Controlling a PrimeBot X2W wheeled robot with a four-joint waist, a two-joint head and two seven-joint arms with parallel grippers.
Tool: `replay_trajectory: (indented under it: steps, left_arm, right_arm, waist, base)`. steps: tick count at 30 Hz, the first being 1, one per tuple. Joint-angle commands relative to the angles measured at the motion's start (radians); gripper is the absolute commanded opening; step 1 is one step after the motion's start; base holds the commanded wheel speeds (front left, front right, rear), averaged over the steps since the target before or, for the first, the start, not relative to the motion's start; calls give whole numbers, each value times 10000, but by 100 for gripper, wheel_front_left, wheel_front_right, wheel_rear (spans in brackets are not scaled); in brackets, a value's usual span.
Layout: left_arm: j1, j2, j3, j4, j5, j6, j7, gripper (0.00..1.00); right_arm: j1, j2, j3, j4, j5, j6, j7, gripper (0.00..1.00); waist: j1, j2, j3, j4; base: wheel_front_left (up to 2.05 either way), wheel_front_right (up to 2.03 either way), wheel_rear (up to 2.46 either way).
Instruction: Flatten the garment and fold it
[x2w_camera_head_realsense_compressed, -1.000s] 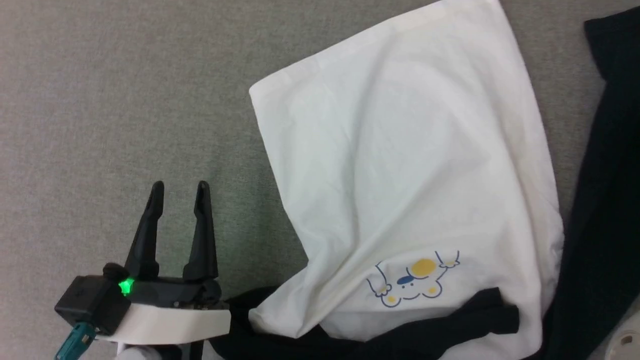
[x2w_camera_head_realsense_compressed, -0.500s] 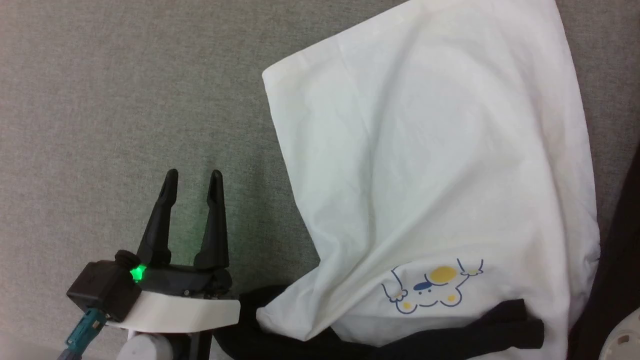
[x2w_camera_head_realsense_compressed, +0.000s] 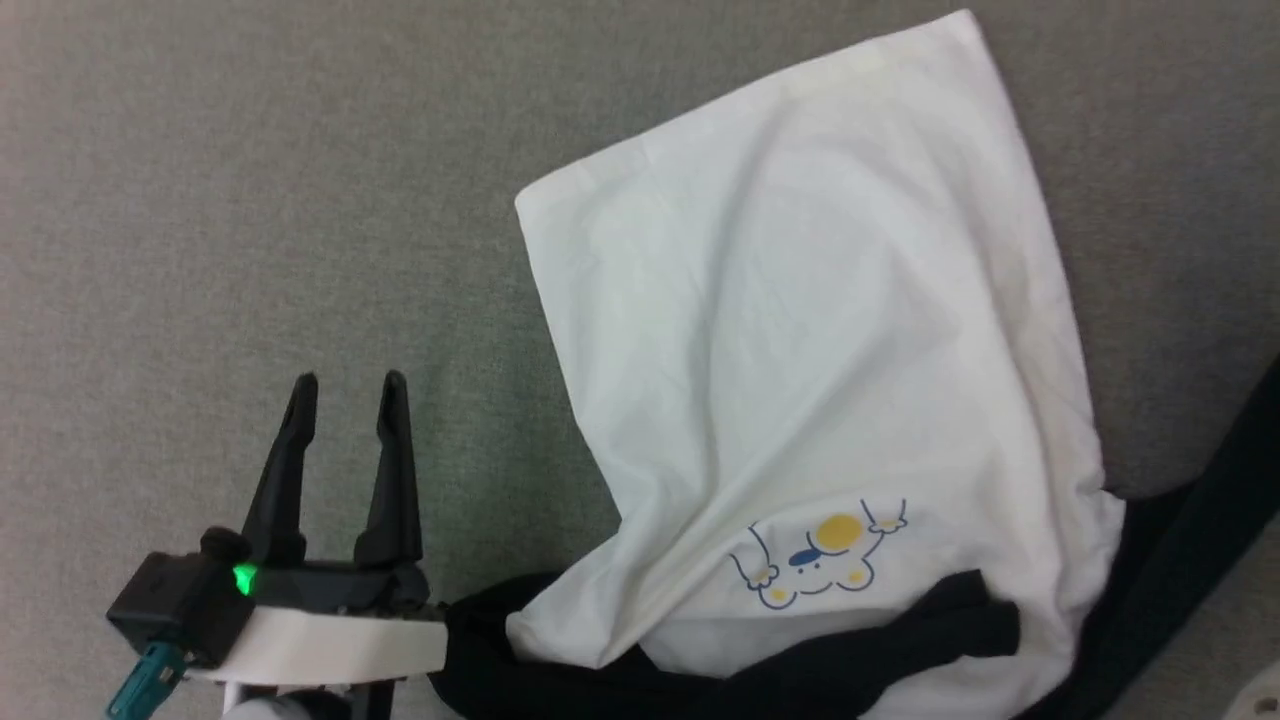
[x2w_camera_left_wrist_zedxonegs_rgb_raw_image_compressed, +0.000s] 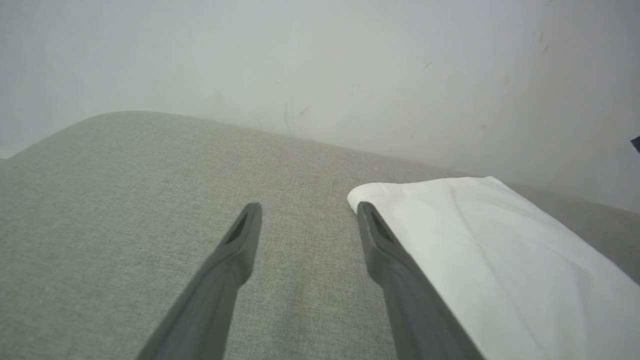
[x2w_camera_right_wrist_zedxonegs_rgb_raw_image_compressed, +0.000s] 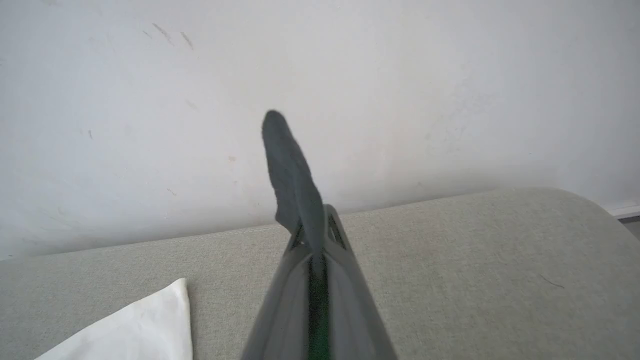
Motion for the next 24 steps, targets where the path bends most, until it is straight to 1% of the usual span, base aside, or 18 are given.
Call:
replay_trajectory:
  steps: [1,4,7,12,15,16,21,24]
  left_arm:
    - [237,103,107,-121,138,130,66,100]
    - [603,235,236,-318,151,274,228,100]
    - [983,343,343,-561,155,416,401,100]
    - [1562,453,464,-977,152,628,643,100]
    - [1875,515,550,-1181,135,726,736,100]
    - [1875,515,550,-1181,135,726,736,100]
    - [2266,561,601,-1381,124,853,858,100]
    - [2402,550,585,-1449,105,912,924,100]
  right_arm:
    - [352,-129,-332,-277,276,-7,-123,0]
    - [984,-373,-964,-775,592,-7,-263,0]
    - [1793,-482,-1792,-1181,906,-7,-302,0]
    - [3203,-290,-3330,-1670,1321,-7,-497,0]
    - [3965,-267,-3988,-1757,1402,-7,-758,0]
    - [3965,-267,-3988,-1757,1402,-7,-758,0]
    - [4688,-249,-4769,-1798,1608,-7,-1105,0]
    - [4925,-358,-4910,-1858,1737,-7,-1203,0]
  waist:
    - [2,0,-1054,-544]
    - [2,0,-1619,-739]
    - [2,0,-2091,-883]
    - [2,0,-2667,-1043]
    - [2,0,-2874,-1123]
    - [2,0,-2874,-1123]
    - [2,0,-3192,-1159]
    - [2,0,-3397,-1148]
  base:
    - [0,0,0]
    - [0,0,0]
    - [0,0,0]
    - [0,0,0]
    - [0,0,0]
    - [0,0,0]
    - [0,0,0]
    - [0,0,0]
